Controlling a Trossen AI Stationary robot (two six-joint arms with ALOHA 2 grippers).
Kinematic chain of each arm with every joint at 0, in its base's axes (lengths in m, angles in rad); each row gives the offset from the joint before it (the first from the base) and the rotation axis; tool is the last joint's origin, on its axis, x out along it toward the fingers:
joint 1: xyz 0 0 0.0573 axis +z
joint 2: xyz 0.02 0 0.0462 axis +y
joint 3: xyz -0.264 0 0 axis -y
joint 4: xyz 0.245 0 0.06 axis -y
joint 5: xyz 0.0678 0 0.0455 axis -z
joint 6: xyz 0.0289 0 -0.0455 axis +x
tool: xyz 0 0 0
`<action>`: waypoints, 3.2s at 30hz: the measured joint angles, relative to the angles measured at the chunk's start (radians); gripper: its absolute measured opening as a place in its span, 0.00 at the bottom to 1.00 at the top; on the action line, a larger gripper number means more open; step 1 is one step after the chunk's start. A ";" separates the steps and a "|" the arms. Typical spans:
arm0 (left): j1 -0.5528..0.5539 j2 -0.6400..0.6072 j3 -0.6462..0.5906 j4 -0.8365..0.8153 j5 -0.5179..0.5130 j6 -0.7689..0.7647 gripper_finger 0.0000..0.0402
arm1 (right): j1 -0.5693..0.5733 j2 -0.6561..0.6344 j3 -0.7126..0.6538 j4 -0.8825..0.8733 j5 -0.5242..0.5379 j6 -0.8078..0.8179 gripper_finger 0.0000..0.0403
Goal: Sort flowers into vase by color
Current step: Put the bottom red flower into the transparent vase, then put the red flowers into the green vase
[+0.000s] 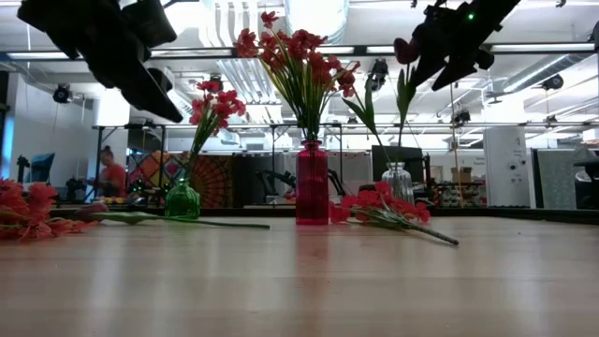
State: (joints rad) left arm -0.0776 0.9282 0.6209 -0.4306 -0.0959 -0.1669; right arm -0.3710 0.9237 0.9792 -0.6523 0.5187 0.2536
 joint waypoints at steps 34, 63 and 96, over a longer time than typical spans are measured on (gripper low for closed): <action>-0.001 0.007 0.018 0.054 0.001 -0.021 0.54 | 0.129 0.028 -0.001 -0.478 -0.421 0.554 0.80; -0.396 -0.034 -0.005 0.458 0.002 0.083 0.54 | 0.456 0.748 0.114 -0.063 -0.200 0.816 0.80; -0.400 -0.032 -0.007 0.456 -0.003 0.095 0.54 | 0.380 0.904 0.179 -0.045 -0.185 0.889 0.28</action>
State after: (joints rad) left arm -0.4778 0.8963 0.6136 0.0256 -0.0986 -0.0719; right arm 0.0086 1.8278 1.1584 -0.6975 0.3336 1.1430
